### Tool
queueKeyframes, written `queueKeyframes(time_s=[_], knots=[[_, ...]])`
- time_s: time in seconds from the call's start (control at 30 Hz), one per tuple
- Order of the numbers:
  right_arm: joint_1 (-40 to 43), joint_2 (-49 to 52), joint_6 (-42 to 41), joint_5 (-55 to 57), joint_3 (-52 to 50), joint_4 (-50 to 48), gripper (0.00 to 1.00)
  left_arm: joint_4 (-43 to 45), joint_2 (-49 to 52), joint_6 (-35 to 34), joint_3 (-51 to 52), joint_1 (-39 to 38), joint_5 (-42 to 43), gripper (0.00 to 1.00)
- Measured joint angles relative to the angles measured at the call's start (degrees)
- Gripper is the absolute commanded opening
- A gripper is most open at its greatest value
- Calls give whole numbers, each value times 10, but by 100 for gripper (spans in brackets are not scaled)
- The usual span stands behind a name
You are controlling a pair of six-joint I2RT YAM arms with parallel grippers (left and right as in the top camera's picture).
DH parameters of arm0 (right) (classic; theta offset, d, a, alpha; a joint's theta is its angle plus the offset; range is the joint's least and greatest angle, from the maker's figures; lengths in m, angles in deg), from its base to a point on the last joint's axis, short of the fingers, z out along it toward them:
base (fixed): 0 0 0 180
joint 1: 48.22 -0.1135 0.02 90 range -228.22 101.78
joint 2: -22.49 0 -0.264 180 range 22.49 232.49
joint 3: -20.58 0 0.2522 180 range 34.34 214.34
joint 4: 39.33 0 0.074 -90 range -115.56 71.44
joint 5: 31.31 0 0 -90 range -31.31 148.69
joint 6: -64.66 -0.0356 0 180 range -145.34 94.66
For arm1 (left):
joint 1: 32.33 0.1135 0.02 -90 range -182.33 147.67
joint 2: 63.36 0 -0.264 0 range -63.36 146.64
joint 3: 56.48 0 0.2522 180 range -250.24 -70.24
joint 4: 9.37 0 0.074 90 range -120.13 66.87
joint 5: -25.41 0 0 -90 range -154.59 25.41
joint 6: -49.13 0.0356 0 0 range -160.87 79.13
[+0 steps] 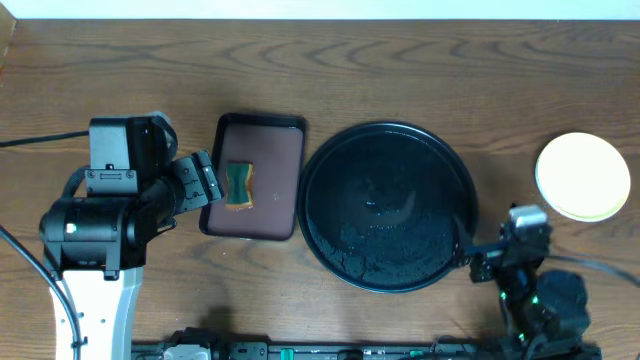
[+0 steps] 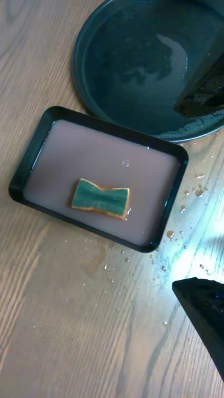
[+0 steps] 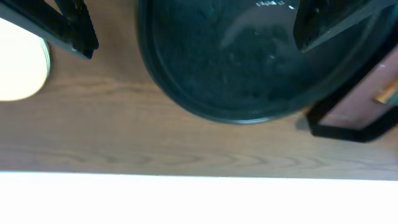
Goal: Clean dirty plates on tray and stack at the side
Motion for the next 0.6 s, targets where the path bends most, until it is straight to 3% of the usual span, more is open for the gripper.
queueKeyframes(time_s=[0.17, 0.4, 0.6], knots=[[16, -88, 2, 1, -93, -46, 99, 0, 1, 0, 0, 0, 0, 83], [16, -92, -1, 0, -172, -209, 99, 0, 0, 0, 0, 0, 0, 83], [16, -93, -2, 0, -187, -220, 99, 0, 0, 0, 0, 0, 0, 83]])
